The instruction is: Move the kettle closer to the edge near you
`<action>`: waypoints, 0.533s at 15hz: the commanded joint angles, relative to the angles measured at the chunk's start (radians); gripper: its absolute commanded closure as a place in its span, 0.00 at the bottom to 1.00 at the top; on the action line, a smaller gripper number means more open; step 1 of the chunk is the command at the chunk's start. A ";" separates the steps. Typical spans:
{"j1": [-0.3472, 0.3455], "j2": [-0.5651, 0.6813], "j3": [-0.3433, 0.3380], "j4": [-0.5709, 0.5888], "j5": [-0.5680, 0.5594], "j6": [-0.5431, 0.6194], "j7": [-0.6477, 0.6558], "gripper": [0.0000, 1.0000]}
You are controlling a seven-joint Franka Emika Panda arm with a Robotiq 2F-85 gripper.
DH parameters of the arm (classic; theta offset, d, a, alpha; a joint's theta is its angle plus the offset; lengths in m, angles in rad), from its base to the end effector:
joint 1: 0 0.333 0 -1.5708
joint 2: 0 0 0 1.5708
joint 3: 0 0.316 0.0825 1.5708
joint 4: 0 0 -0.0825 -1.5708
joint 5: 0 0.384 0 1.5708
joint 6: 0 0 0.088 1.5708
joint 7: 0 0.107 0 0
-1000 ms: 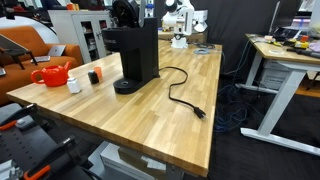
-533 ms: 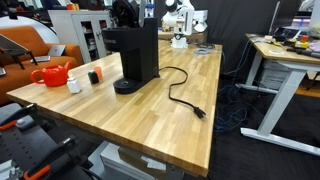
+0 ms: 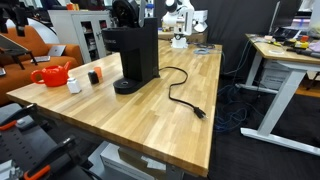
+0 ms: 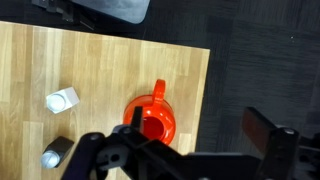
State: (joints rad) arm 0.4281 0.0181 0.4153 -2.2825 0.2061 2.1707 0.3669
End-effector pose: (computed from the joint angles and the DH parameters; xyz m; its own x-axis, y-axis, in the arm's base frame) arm 0.3288 0.3812 0.3369 0.9200 0.3451 -0.1860 0.3317 -0.9381 -0.0998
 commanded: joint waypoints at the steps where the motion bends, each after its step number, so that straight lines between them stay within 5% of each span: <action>1: 0.003 0.056 0.003 0.015 0.022 0.035 0.018 0.00; 8: 0.005 0.056 -0.001 0.013 0.007 0.027 0.009 0.00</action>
State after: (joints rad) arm 0.4320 0.0736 0.4153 -2.2724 0.2138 2.2006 0.3760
